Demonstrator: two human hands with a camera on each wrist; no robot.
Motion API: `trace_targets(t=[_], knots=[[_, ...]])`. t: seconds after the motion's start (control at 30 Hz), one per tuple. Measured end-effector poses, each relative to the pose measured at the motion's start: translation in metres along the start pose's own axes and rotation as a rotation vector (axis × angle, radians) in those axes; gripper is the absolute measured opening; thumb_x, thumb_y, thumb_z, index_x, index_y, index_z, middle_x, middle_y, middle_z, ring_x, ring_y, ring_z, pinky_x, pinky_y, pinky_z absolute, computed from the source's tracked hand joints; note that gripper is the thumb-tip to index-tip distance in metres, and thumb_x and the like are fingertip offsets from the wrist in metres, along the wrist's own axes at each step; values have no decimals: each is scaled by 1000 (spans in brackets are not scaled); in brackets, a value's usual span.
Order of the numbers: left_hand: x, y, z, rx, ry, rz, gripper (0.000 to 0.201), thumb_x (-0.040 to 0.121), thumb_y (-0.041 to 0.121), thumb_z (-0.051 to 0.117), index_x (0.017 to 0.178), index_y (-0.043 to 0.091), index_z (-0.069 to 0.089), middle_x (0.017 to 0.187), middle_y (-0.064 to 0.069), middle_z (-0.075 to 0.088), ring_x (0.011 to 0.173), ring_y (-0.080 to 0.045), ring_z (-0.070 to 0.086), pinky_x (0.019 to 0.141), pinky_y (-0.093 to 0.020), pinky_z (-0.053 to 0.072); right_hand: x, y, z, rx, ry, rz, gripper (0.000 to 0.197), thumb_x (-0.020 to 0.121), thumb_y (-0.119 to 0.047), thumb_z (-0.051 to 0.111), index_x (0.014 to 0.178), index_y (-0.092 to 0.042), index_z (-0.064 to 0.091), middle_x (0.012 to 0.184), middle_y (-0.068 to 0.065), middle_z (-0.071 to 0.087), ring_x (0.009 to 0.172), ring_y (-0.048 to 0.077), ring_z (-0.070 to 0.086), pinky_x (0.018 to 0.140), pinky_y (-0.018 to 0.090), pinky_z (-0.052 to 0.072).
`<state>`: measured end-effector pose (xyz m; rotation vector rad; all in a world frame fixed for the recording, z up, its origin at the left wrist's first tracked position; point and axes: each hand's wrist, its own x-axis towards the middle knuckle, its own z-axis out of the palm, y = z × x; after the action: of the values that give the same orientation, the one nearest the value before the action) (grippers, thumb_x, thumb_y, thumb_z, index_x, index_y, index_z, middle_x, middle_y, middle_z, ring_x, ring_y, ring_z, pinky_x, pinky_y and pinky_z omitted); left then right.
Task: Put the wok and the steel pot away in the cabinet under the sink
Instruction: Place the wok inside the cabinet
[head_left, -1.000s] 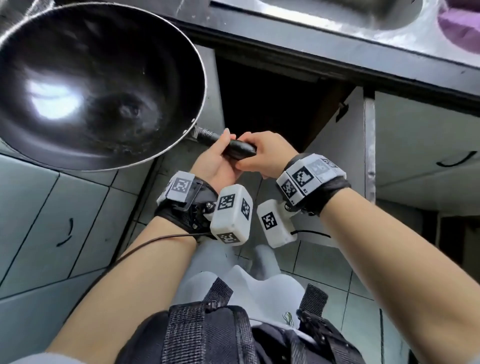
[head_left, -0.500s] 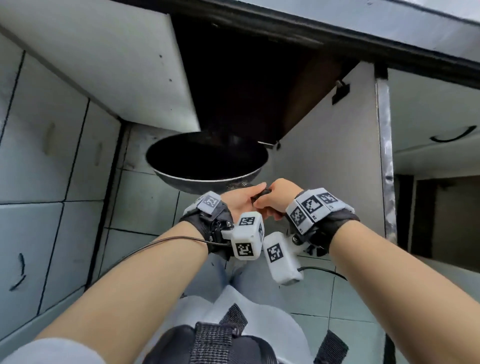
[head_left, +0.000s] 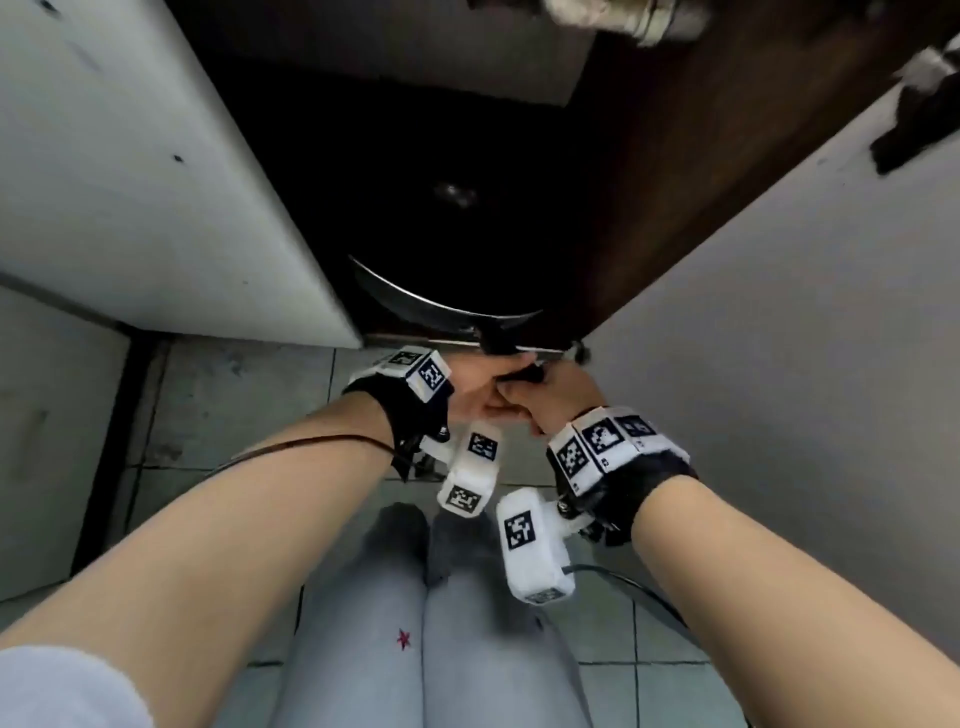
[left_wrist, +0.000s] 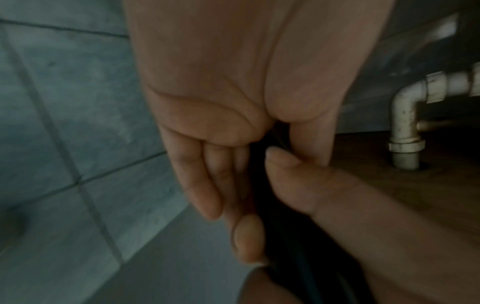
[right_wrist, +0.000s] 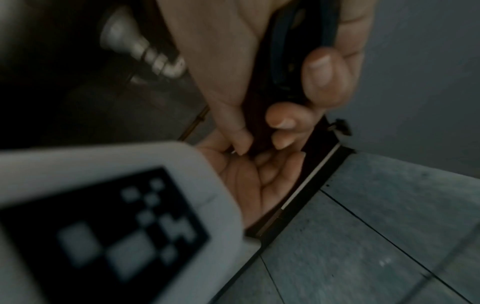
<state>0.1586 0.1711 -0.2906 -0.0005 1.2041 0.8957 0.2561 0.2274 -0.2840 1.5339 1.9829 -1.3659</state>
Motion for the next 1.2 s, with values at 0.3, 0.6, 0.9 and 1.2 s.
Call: trace_targets(t=[0.3,0.6,0.9,1.2], knots=[[172,10,-111,87,230,291,37,90,21,56,121,3,53,116,-13,62,109,-23,59,97,-37,49,190,19,69,-88,221,-317,39,81,-36,62,109,-9,63,101,11,70,94,27,65,67,26,42],[221,-7,-133,-81,299,374,30,91,20,55,115,3,53,112,-13,61,109,-27,58,97,-41,48,248,33,87,-192,219,-429,40,78,-38,63,109,-11,63,97,11,70,89,27,66,73,33,51],[221,23,-132,-257,264,530,41,93,9,45,134,10,44,107,-4,60,111,-21,55,96,-42,43,285,12,29,-715,421,-458,53,90,-45,44,136,-20,42,134,12,53,119,31,53,86,38,44],[215,41,-148,-163,419,598,40,93,18,43,132,12,48,140,-6,52,127,-20,49,103,-41,36,311,-8,-15,-790,409,-327,54,92,-34,46,143,-22,33,145,14,39,132,35,37,108,49,27]])
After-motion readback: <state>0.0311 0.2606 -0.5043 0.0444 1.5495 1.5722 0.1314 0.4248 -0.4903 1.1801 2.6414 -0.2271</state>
